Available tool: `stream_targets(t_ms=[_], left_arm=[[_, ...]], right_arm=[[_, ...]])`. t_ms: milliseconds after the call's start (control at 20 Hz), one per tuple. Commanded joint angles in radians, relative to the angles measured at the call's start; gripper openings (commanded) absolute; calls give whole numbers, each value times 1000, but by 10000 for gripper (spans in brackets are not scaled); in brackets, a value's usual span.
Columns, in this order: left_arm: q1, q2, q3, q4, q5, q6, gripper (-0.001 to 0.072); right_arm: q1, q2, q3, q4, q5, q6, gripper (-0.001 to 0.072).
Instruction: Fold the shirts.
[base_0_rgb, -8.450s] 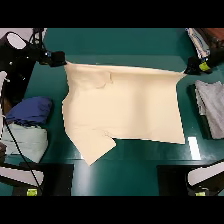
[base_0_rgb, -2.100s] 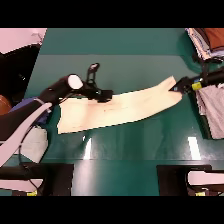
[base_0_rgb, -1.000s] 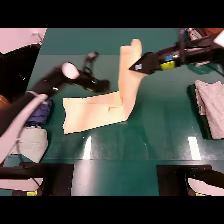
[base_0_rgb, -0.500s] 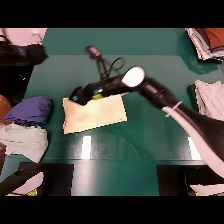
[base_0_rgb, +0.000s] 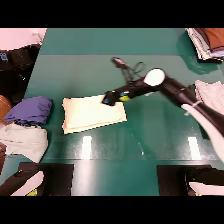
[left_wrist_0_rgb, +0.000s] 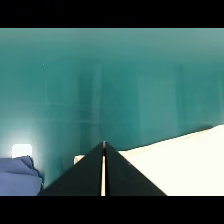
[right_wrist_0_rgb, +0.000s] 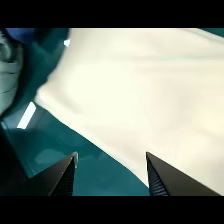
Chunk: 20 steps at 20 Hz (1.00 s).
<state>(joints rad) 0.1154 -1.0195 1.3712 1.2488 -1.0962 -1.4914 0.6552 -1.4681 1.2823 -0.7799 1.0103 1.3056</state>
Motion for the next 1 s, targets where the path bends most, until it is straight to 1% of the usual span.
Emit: stream_targets(t_ms=[0, 100, 200, 400, 650, 700, 750, 800, 850, 900, 950], left_arm=[[3, 2, 1, -32, -20, 6, 22], [2, 2, 1, -63, -19, 6, 22], [-2, 1, 1, -73, -19, 7, 22], [-2, 1, 1, -75, -19, 7, 22], [-2, 1, 1, -89, -21, 7, 22], [-2, 1, 1, -95, -24, 7, 22], [-2, 1, 1, -102, -29, 7, 22], [-2, 1, 1, -105, -34, 7, 21], [-2, 1, 1, -105, -38, 6, 21], [-2, 1, 1, -105, -45, 6, 21], [-13, 1, 1, -102, -49, 5, 20]], right_arm=[[-212, 50, -172, -32, 76, 53, 511], [-274, -2, -203, 21, 82, 50, 512], [-282, -81, -203, 92, 80, 42, 512], [-226, -240, -188, 364, 85, -97, 511], [-118, -383, 33, 379, 88, -102, 508], [-102, -406, 75, 378, 87, -102, 470], [-89, -426, 117, 367, 92, -102, 300], [-77, -444, 153, 351, 97, -103, 150], [-71, -455, 188, 332, 98, -103, 56], [-65, -456, 215, 313, 93, -103, 13], [-66, -449, 237, 288, 89, -102, 12]])
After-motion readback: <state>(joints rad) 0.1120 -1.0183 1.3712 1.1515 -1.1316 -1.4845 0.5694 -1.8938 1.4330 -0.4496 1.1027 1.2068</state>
